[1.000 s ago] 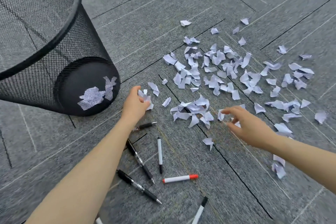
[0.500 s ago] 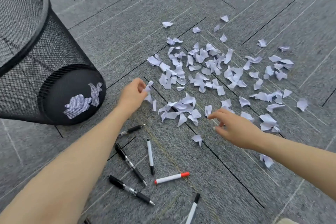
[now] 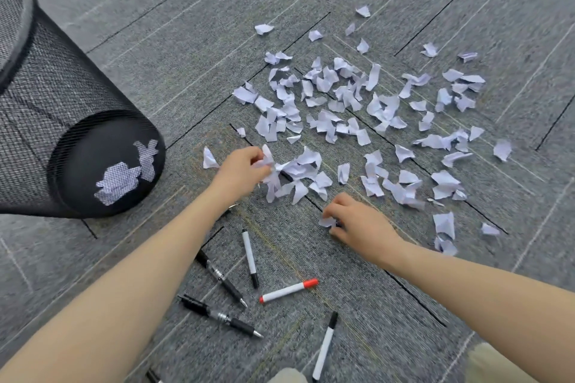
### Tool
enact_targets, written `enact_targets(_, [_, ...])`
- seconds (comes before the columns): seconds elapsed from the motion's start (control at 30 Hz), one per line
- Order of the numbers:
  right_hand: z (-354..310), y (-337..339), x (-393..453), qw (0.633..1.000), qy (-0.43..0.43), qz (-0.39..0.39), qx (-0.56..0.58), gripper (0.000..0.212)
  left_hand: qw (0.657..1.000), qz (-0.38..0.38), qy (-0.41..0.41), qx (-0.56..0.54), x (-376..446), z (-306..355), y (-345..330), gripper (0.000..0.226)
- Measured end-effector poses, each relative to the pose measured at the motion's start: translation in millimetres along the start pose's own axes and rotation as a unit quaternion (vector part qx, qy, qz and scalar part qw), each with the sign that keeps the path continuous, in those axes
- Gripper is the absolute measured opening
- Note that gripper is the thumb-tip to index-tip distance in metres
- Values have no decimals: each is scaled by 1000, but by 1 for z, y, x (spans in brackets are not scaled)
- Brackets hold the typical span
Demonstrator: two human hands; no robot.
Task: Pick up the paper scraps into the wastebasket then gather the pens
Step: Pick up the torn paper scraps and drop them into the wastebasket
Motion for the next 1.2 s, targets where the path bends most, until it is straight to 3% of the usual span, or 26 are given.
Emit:
enact_targets(0.1, [-3, 1, 1, 1000, 19, -9, -17, 12, 997, -70, -7, 20, -14, 13, -29, 31])
enact_targets(0.2, [-2, 16, 9, 1000, 8, 30, -3, 15, 997, -65, -4, 49, -18, 14, -48, 48])
enact_targets(0.33, [-10, 45, 32, 992, 17, 120, -22, 17, 998, 2, -14, 60, -22, 15, -56, 38])
enact_targets(0.4, [-17, 47, 44, 992, 25, 106, -57, 17, 997, 26, -15, 65, -23, 19, -55, 25])
enact_targets(0.5, [-15, 27, 54, 998, 1, 23, -66, 16, 992, 40, -28, 118, -19, 21, -52, 6])
enact_targets(0.6, [-8, 19, 53, 999, -5, 42, -29, 10, 988, 51, -30, 142, -18, 13, -44, 10])
enact_targets(0.83, [8, 17, 46, 997, -26, 72, 26, 12, 997, 67, 14, -21, -37, -20, -28, 21])
enact_targets(0.97, [13, 18, 46, 991, -64, 93, 74, 31, 994, 68, 19, -79, -47, -16, -14, 39])
enact_targets(1.13, [12, 20, 48, 991, -94, 87, 36, 9, 985, 87, -8, -149, -59, 12, 22, 33])
enact_targets(1.2, [10, 19, 46, 994, -88, 70, 4, 10, 980, 99, -26, -168, -66, 26, 42, 31])
Point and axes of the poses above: each hand's wrist, its own x-axis towards the middle knuckle, its own y-axis out of the back of the hand, z = x × y, the point moved 8 cm from there along x, towards the middle knuckle, and after that the axes turned 8 degrees about y, right-handed, at the moved point
